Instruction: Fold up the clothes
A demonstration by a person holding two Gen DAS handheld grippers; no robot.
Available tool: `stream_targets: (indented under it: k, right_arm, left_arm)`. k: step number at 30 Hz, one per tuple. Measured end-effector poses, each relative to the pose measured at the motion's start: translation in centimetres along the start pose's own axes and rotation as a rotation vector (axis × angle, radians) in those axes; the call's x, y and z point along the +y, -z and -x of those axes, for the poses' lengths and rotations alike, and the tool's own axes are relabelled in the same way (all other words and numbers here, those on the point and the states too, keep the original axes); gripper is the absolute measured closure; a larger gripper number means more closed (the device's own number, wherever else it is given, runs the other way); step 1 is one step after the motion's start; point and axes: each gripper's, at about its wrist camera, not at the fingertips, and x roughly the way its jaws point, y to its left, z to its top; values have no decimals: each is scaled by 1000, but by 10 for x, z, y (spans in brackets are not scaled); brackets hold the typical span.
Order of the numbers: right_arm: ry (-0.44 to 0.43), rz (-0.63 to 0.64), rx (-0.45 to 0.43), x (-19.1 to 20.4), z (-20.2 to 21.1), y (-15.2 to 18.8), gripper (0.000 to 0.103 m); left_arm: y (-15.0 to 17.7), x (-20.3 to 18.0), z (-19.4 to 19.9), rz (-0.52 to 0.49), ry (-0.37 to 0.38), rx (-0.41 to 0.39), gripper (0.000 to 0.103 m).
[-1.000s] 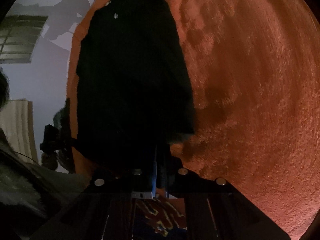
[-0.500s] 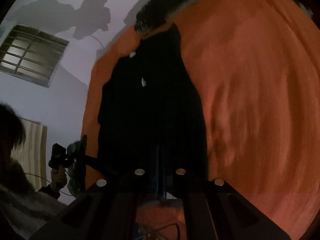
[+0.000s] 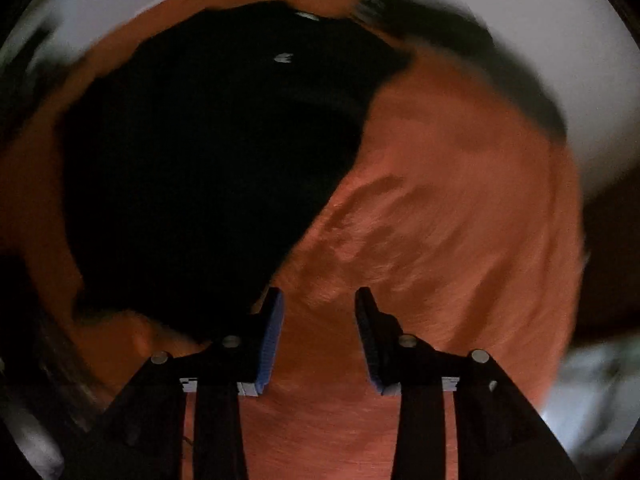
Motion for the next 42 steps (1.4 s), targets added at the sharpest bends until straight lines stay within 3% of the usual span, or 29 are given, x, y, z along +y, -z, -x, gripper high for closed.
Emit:
stream_targets:
  k: [3, 10, 13, 19, 31, 35, 37, 42]
  right_arm:
    - [124, 183, -42, 18, 17, 30, 68]
    - [45, 518, -126, 91, 27, 55, 68]
    - [84, 652, -156, 113, 20, 64, 68]
    - [297, 1056, -296, 148, 11, 98, 64]
    - [485, 1545, -495, 177, -19, 128, 64]
    - [526, 1620, -524, 184, -25, 131, 68]
    - [511, 1599, -497, 192, -18, 127, 99]
    - [396, 1314, -451, 191, 10, 82, 99]
  left_arm:
    - [4, -13, -9, -92, 1, 11, 69]
    - [1, -15, -23, -194, -11, 29, 65]
    - [-1, -4, -25, -160, -25, 33, 64]
    - [3, 16, -23, -88, -34, 21, 56]
    - [16, 24, -31, -72, -14, 47, 55]
    - [17, 26, -32, -74, -14, 51, 55]
    - [17, 28, -32, -73, -18, 47, 55]
    - [14, 39, -28, -53, -24, 32, 55]
